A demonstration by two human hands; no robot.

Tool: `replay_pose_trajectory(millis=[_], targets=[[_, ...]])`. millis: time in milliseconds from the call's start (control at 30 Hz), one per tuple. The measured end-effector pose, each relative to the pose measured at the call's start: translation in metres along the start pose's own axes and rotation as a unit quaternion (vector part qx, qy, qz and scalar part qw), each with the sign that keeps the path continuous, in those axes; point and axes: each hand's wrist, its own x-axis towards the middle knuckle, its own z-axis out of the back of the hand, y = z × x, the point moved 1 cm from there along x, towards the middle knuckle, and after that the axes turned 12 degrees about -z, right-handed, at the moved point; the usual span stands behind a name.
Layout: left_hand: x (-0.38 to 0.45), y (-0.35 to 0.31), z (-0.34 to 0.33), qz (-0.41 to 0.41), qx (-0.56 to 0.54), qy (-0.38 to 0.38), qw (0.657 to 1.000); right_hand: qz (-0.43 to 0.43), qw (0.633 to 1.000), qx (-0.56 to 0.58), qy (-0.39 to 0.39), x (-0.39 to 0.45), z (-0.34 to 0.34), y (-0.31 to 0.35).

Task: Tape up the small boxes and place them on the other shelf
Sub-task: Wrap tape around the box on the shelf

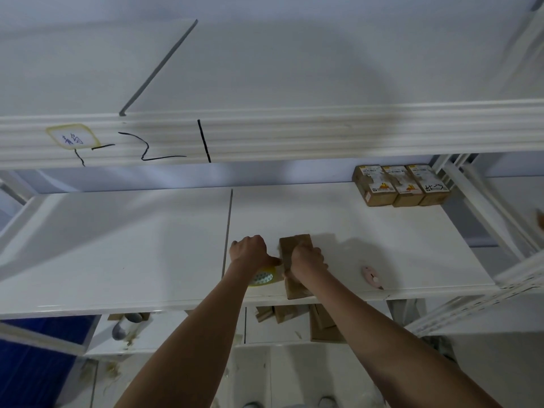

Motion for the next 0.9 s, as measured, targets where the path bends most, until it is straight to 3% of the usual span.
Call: replay_pose_trajectory(millis=[267, 400, 567, 900], targets=[[-0.009, 0.026, 0.01, -0.053, -0.135, 0.053, 0.988, 0.033, 0.999, -0.018, 0.004, 0.009, -0.002, -0.012], [-0.014, 0.033, 0.01, -0.045, -0.17, 0.051, 0.983, 0.005, 1.0, 0.019, 0.022, 0.008, -0.003, -0.009], [-0.016, 0.027, 0.013, -0.062, -0.137, 0.03, 0.988, 0.001, 0.997, 0.035, -0.062, 0.007, -0.016, -0.005], [-0.007, 0.023, 0.009, -0.057, -0.108, 0.023, 0.992, -0.02, 0.99, 0.129, -0.054, 0.014, -0.014, -0.002]])
